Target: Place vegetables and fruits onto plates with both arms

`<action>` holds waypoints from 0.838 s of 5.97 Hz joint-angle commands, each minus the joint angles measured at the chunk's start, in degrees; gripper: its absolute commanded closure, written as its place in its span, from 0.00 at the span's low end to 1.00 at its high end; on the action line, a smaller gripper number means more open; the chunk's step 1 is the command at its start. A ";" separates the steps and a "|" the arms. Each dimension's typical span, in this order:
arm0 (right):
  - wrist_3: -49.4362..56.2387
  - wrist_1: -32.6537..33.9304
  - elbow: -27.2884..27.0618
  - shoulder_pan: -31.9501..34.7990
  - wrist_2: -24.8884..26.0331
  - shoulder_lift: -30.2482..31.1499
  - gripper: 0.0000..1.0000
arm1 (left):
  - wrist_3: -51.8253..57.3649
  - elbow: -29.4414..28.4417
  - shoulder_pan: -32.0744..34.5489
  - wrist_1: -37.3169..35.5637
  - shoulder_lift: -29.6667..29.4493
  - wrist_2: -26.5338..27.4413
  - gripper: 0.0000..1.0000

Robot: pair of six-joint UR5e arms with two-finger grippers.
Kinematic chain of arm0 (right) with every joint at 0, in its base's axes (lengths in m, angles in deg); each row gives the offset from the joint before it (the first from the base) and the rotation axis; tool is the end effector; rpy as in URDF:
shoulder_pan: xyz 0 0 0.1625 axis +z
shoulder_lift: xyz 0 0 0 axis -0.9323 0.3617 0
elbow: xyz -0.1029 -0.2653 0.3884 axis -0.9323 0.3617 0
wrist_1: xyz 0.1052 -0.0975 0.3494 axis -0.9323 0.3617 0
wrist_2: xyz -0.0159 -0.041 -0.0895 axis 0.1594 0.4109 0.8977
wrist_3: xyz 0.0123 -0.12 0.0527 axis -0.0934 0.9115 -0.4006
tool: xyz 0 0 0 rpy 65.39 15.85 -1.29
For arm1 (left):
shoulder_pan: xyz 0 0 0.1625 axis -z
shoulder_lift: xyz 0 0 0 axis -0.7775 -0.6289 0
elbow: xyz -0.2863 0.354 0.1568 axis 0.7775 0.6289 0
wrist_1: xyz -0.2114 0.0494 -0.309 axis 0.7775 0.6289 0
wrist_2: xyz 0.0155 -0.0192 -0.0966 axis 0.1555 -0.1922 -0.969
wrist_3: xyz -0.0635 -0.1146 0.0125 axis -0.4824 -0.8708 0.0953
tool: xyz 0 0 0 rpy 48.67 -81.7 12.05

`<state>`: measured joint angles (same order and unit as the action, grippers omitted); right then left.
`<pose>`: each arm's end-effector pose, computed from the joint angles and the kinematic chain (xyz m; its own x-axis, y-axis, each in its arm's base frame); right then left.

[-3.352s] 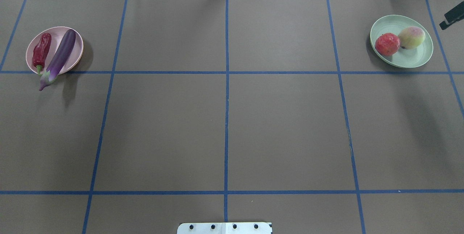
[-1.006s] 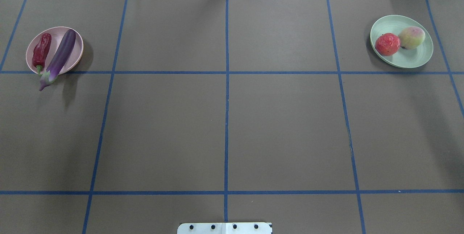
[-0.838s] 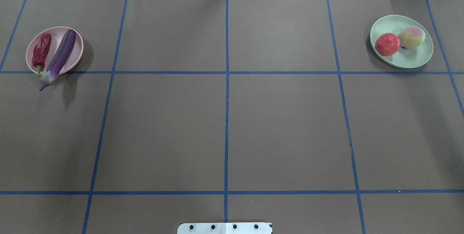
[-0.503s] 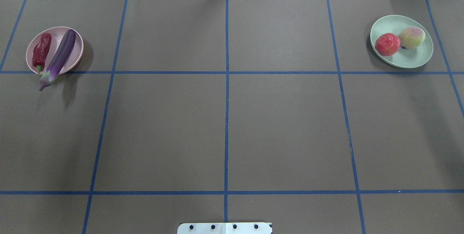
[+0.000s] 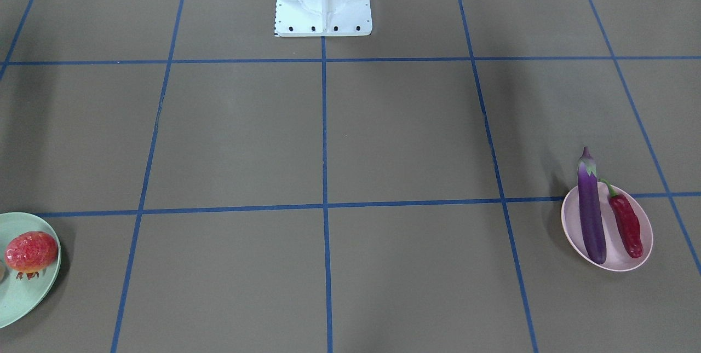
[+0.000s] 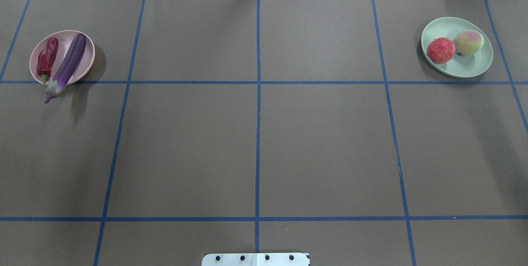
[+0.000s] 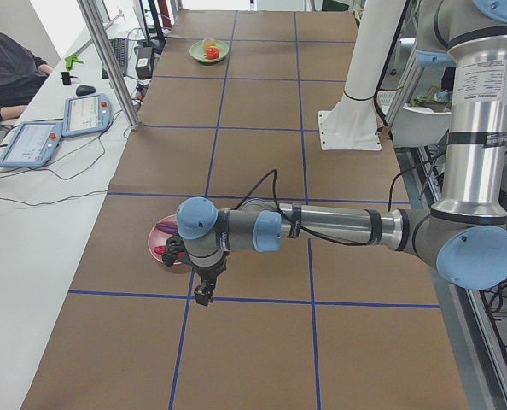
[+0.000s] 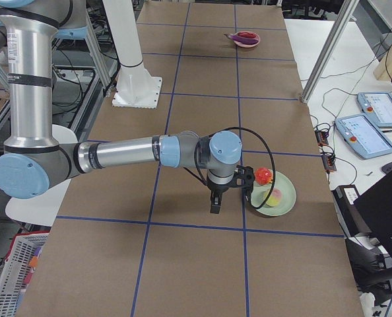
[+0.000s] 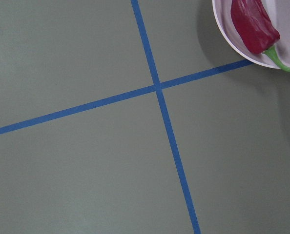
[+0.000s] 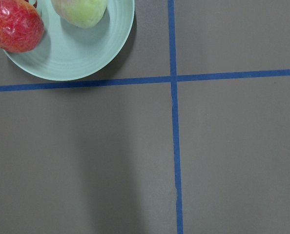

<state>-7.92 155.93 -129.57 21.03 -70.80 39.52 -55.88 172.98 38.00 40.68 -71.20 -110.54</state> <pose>0.0371 -0.4183 0.6847 0.6921 0.0607 0.7192 -0.0228 0.9978 -0.0622 -0.0355 -0.4558 0.7194 0.7006 0.2707 -0.6602 -0.2002 0.9627 0.1822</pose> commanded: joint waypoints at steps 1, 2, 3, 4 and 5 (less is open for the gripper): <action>6.05 -2.40 4.36 0.00 -0.14 0.05 0.00 | 0.14 -0.26 0.00 0.00 -0.07 0.06 0.00; 5.92 -2.59 4.03 0.00 -0.14 0.05 0.00 | 0.14 -0.26 0.00 0.00 -0.07 0.06 0.00; 5.92 -2.51 3.94 0.00 -0.14 0.05 0.00 | 0.14 -0.26 0.00 0.00 -0.07 0.06 0.00; 6.00 -2.59 3.86 0.09 -0.14 0.05 0.00 | 0.05 -0.17 0.00 0.00 -0.07 0.06 0.00; 6.00 -2.59 3.94 0.00 -0.14 0.05 0.00 | 0.05 -0.09 0.00 0.00 -0.07 0.06 0.00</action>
<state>-1.96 153.37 -125.66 21.06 -70.94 39.57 -55.80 172.82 38.00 40.68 -71.26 -110.47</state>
